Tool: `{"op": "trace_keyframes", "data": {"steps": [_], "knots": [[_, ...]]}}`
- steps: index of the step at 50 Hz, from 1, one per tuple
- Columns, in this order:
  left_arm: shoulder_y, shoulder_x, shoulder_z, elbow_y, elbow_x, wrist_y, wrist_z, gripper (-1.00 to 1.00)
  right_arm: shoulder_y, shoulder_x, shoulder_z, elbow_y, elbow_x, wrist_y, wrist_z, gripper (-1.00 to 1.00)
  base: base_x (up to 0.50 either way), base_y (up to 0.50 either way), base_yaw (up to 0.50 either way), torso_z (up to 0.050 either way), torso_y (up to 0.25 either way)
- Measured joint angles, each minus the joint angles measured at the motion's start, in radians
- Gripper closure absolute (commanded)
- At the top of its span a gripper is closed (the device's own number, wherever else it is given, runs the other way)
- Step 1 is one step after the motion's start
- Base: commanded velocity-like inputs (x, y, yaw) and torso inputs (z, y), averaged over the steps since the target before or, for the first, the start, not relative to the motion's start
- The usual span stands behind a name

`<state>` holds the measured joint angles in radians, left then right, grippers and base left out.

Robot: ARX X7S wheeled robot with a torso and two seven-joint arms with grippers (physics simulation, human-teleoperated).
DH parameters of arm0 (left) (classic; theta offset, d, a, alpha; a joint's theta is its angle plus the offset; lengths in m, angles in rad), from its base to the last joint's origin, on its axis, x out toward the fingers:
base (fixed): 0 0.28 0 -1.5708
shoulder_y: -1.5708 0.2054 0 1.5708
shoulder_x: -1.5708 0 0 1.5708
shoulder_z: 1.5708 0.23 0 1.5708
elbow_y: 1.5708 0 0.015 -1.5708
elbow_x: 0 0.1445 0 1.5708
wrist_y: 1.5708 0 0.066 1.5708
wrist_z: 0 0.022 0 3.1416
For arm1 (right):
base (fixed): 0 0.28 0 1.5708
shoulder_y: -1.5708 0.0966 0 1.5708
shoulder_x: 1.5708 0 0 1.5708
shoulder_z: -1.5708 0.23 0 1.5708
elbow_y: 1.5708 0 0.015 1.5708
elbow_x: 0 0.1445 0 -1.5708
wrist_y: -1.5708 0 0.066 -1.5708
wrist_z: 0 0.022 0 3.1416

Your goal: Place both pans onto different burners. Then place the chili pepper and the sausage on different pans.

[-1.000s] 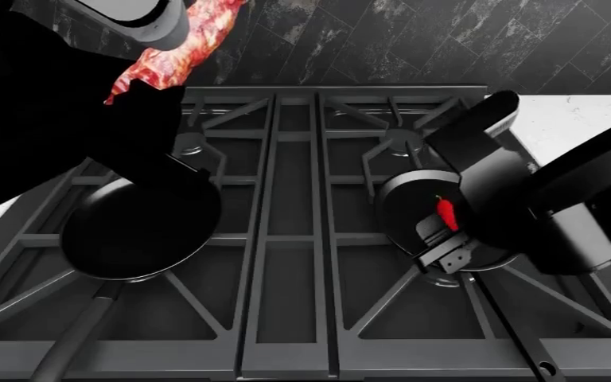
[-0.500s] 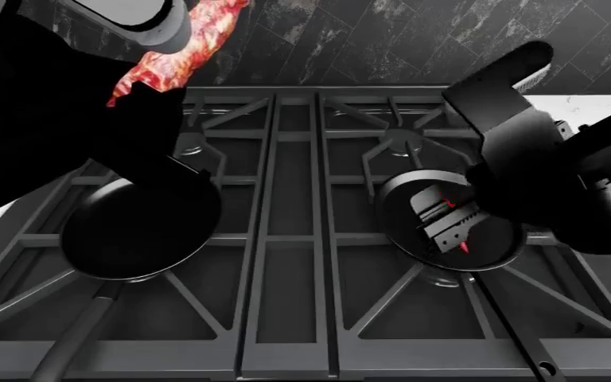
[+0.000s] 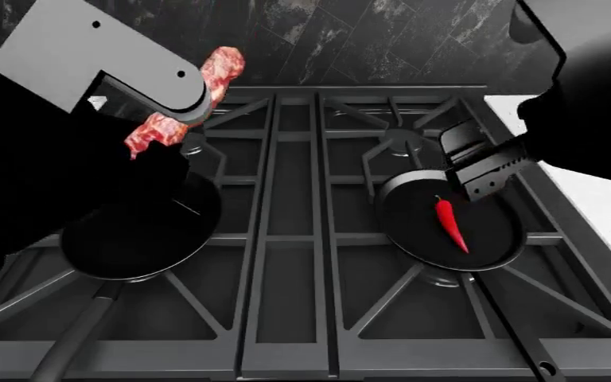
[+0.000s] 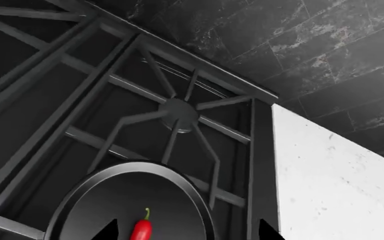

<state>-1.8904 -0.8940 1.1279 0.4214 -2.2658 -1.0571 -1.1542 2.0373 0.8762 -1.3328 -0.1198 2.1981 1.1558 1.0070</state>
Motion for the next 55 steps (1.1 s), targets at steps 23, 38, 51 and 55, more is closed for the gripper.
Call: {"op": "trace_keyframes", "data": {"steps": [23, 38, 51, 55], "knots": [[0.118, -0.12, 0.016, 0.012, 0.077, 0.032, 0.036, 1.0, 0.087, 0.045, 0.062, 0.012, 0.027, -0.018, 0.029, -1.0, 0.0, 0.0, 0.0, 0.0, 0.0], [0.182, -0.179, 0.002, 0.025, 0.141, 0.072, 0.091, 1.0, 0.086, 0.061, 0.067, 0.008, 0.026, -0.017, 0.038, -1.0, 0.0, 0.0, 0.0, 0.0, 0.0], [0.264, -0.19, 0.005, 0.03, 0.22, 0.126, 0.145, 1.0, 0.078, 0.074, 0.066, 0.003, 0.028, -0.013, 0.046, -1.0, 0.0, 0.0, 0.0, 0.0, 0.0], [0.291, -0.194, 0.006, 0.031, 0.245, 0.147, 0.161, 1.0, 0.075, 0.075, 0.066, 0.001, 0.028, -0.013, 0.048, -1.0, 0.0, 0.0, 0.0, 0.0, 0.0]]}}
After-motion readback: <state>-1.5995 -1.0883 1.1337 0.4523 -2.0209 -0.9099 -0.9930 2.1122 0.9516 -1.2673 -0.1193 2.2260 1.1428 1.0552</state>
